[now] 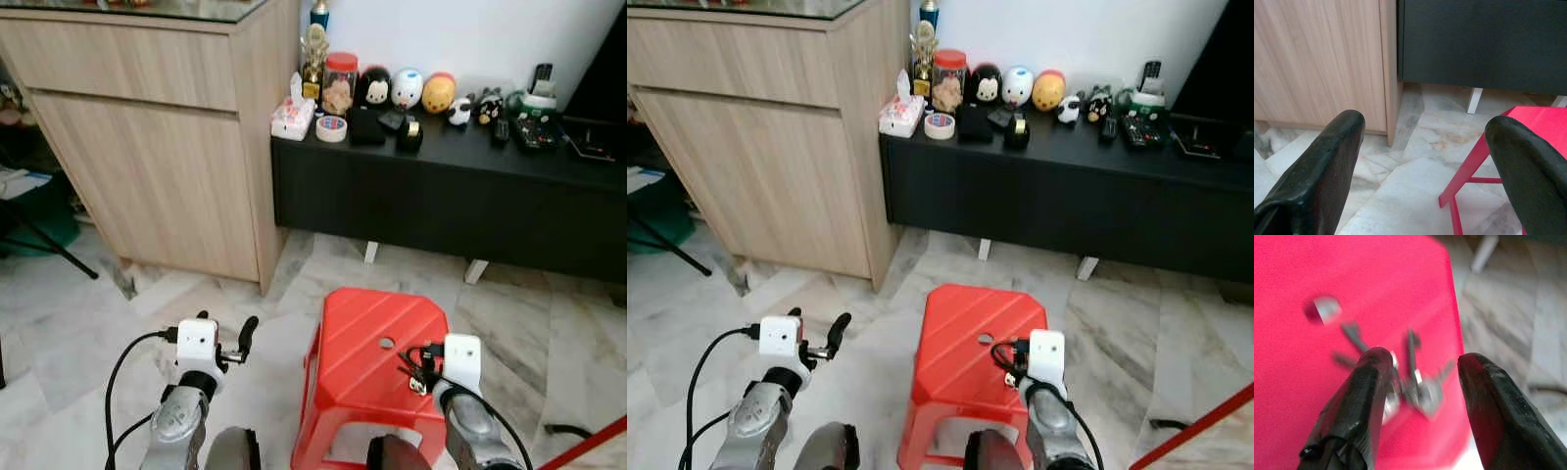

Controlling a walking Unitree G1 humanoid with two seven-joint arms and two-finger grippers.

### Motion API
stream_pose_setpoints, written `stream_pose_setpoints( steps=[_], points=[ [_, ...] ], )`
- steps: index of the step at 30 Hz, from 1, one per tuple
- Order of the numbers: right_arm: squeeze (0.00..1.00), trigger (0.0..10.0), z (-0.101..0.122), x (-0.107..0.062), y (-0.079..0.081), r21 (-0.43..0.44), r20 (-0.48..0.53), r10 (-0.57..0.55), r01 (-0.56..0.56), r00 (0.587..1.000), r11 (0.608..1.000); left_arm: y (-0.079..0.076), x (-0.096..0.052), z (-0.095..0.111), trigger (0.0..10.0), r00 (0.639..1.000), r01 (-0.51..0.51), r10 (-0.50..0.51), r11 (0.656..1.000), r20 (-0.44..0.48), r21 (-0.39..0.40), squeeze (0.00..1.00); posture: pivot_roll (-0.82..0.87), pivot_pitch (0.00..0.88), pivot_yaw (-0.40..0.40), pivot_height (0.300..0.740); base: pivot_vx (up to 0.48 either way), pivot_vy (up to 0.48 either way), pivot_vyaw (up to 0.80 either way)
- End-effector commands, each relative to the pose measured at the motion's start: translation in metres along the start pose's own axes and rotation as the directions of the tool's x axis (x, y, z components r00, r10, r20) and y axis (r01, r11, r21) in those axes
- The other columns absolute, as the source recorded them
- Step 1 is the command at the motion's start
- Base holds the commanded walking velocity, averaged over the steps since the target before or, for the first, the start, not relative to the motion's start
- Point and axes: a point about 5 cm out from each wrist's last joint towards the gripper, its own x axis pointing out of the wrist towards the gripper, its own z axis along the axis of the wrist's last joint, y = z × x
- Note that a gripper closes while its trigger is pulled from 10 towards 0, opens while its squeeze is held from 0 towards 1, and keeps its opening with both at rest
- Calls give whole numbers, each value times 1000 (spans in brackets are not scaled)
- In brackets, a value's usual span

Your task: Hang keys on a hook

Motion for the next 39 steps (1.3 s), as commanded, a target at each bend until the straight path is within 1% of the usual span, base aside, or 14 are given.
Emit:
stream_pose_setpoints(
  steps=[1, 6, 11, 18, 28, 30, 33, 34, 36, 37, 39],
  points=[
    [0, 10000, 1, 2, -9, -12, -27, -40, 40, 999, 999, -2, -1, -2, 10000, 1000, 14, -14, 1000, -17, 7, 0, 91, 32, -49, 600, 0, 0, 0],
    [0, 10000, 9, 5, -13, -14, -40, -43, 43, 998, 999, 0, -1, -2, 10000, 1000, 10, -10, 1000, -19, 10, 0, 90, 43, -48, 600, 0, 0, 0],
    [0, 10000, 16, 7, -13, -50, -31, -24, 22, 999, 998, 0, -2, -2, 10000, 1000, 10, -9, 1000, -21, 10, 0, 88, 50, -46, 600, 0, 0, 0],
    [0, 10000, 16, 8, -6, -85, -65, 64, -69, 996, 994, -2, -1, -2, 10000, 1000, 15, -15, 1000, -21, 11, 0, 99, 59, -42, 600, 0, 0, 0],
    [0, 10000, 22, 10, -4, -97, -64, 95, -101, 993, 990, 3, -2, -1, 10000, 1000, 11, -11, 1000, -20, 22, 0, 103, 64, -38, 600, 0, 0, 0],
    [0, 10000, 23, 10, -3, -94, -57, 100, -105, 993, 990, 3, -1, 0, 10000, 1000, 11, -11, 1000, -19, 22, 0, 103, 64, -38, 600, 0, 0, 0],
    [0, 10000, 30, 10, -2, -66, -8, 105, -106, 994, 992, 1, -1, 0, 10000, 1000, 15, -14, 1000, -19, 22, 0, 103, 64, -38, 600, 0, 0, 0],
    [0, 10000, 33, 10, 1, -51, 17, 117, -116, 993, 992, 1, -2, -1, 10000, 1000, 17, -16, 1000, -19, 22, 0, 96, 64, -36, 600, 0, 0, 0],
    [0, 10000, 36, 10, 4, -49, 39, 135, -133, 990, 990, 0, -2, -1, 10000, 1000, 17, -17, 1000, -21, 21, 0, 94, 62, -37, 600, 0, 0, 0],
    [0, 10000, 38, 9, 9, -43, 62, 154, -152, 986, 988, 0, -1, -2, 10000, 1000, 18, -18, 1000, -23, 21, 0, 94, 62, -37, 600, 0, 0, 0],
    [0, 10000, 38, 8, 12, -40, 73, 166, -164, 983, 986, 0, -2, -2, 10000, 1000, 19, -19, 1000, -24, 21, 0, 94, 62, -37, 600, 0, 0, 0]
  ],
)
